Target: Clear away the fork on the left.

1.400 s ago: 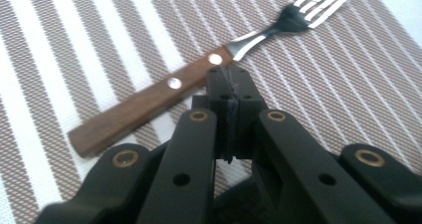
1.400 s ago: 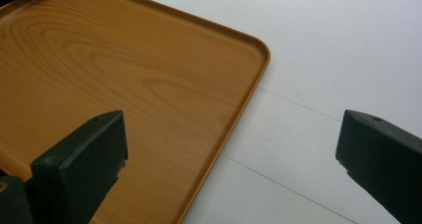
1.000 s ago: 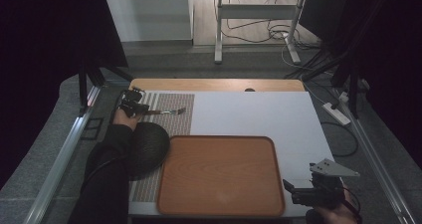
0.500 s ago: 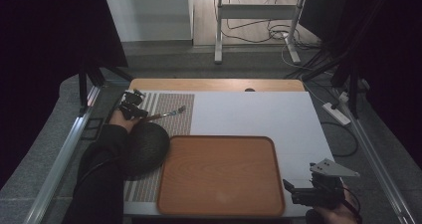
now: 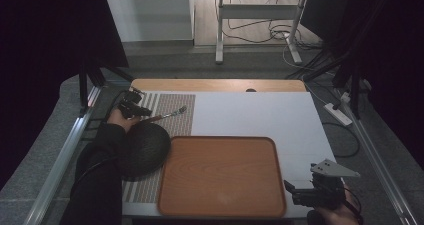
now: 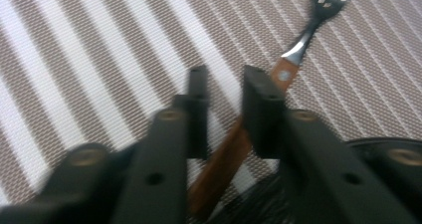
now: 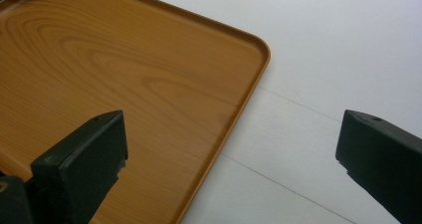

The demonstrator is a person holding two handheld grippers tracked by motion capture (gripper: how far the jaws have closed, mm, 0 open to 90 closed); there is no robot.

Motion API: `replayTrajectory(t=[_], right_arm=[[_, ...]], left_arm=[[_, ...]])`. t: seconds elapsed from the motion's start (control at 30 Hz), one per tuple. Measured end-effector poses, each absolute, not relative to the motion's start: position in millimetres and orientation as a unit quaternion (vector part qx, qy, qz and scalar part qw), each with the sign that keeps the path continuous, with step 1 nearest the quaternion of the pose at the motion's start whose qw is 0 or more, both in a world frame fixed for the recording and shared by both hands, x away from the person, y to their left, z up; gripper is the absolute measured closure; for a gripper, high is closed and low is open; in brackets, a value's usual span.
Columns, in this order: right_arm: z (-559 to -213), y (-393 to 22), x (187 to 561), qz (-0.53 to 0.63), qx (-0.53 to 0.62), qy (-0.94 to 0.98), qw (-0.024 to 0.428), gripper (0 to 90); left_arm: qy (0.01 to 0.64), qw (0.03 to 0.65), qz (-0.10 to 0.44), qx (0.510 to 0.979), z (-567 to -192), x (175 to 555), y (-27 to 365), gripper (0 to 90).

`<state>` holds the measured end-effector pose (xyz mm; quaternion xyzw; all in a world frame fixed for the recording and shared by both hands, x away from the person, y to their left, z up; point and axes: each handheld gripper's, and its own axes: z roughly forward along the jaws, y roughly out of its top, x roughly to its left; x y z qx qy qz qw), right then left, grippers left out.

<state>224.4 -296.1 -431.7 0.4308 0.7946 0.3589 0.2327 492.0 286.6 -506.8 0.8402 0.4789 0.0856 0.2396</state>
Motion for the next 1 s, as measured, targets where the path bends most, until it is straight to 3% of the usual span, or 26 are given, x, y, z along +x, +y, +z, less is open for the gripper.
replayTrajectory(t=[0.33, 0.43, 0.7, 1.0], right_arm=[[-432, -296, 224, 0.359, 0.429, 0.795, 0.233, 0.3], [-432, -296, 224, 0.36, 0.429, 0.796, 0.232, 0.3], [-432, -296, 224, 0.36, 0.427, 0.796, 0.231, 0.3], [-432, -296, 224, 0.359, 0.426, 0.798, 0.231, 0.3]], left_arm=[[0.454, 0.227, 0.056, 0.86, -515, 501, 264, 12.4], [0.458, 0.224, 0.05, 0.859, -520, 505, 259, 1.2], [0.43, 0.178, 0.061, 0.883, -527, 509, 247, 3.3], [0.403, 0.189, 0.061, 0.893, -517, 505, 258, 46.7]])
